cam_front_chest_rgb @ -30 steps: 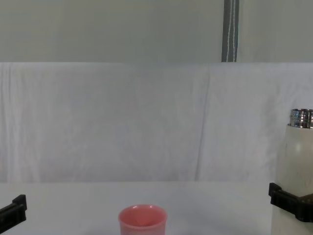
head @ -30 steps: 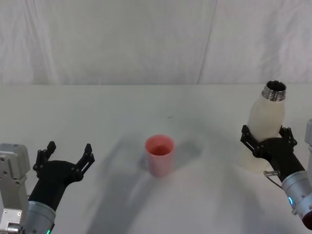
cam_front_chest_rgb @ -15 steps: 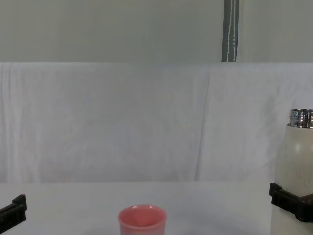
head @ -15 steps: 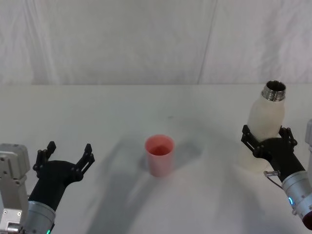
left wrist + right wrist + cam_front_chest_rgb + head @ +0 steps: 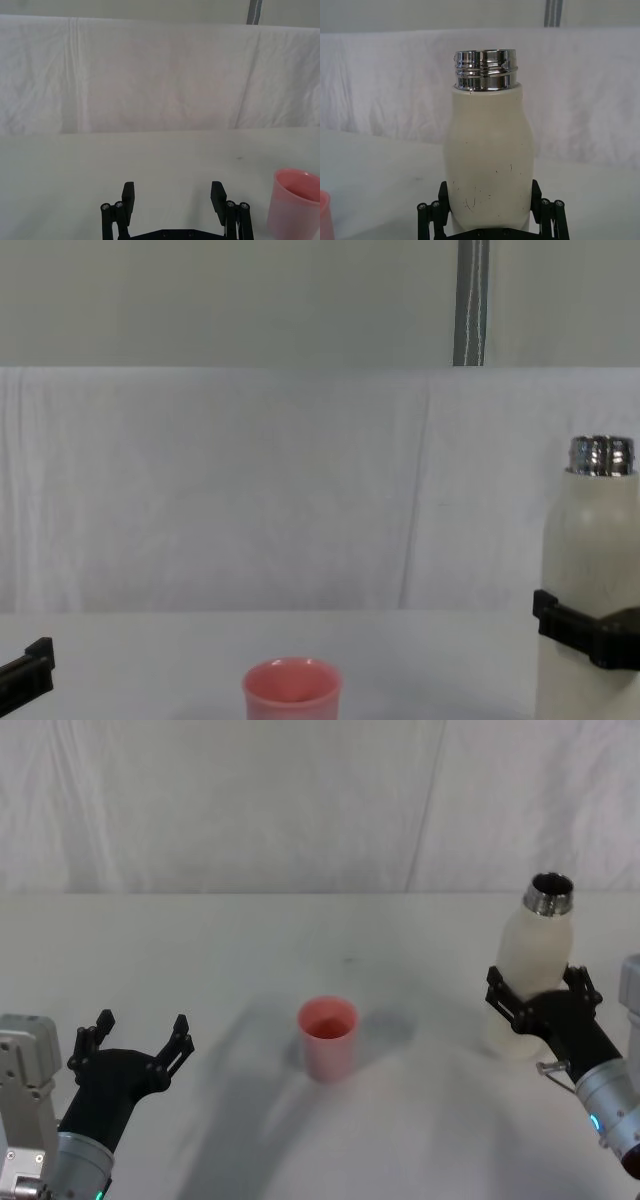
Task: Grasp the thermos with one hand and pour water into the cup lid.
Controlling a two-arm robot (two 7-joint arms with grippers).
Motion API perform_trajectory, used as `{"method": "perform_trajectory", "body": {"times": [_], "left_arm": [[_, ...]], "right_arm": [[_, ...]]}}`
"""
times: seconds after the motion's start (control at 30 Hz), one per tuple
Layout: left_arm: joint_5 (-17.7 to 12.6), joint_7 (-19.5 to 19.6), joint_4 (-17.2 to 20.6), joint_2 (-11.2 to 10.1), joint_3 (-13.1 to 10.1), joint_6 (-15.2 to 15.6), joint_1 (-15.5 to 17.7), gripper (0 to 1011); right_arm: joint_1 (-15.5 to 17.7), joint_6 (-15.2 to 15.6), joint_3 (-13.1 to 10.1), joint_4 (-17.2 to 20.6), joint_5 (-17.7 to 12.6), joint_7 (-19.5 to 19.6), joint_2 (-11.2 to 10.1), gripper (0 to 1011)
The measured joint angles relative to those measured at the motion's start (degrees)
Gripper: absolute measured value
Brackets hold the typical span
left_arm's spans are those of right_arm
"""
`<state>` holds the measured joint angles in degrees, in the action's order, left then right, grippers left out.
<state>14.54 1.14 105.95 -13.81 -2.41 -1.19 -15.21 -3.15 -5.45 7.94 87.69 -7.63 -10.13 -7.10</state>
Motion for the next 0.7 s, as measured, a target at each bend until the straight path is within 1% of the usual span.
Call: {"method": "perform_trajectory", "body": {"times": [0.3,0.57,0.7], "left_arm": [[0.00,0.00,0.00,0.00,0.00,0.00,0.00,1001],[0.00,0.00,0.00,0.00,0.00,0.00,0.00,1001],[0.00,0.00,0.00,0.00,0.00,0.00,0.00,1001]], "right_arm": [[-1.85,1.37,0.79,1.88,0.90,-0.92,-1.71,950],[-3.05,2.29,1.84,3.34,2.59,-1.38,-3.25,950],[-3.85,3.06,2.54,3.95,4.05,-1.78,-4.44,950]]}}
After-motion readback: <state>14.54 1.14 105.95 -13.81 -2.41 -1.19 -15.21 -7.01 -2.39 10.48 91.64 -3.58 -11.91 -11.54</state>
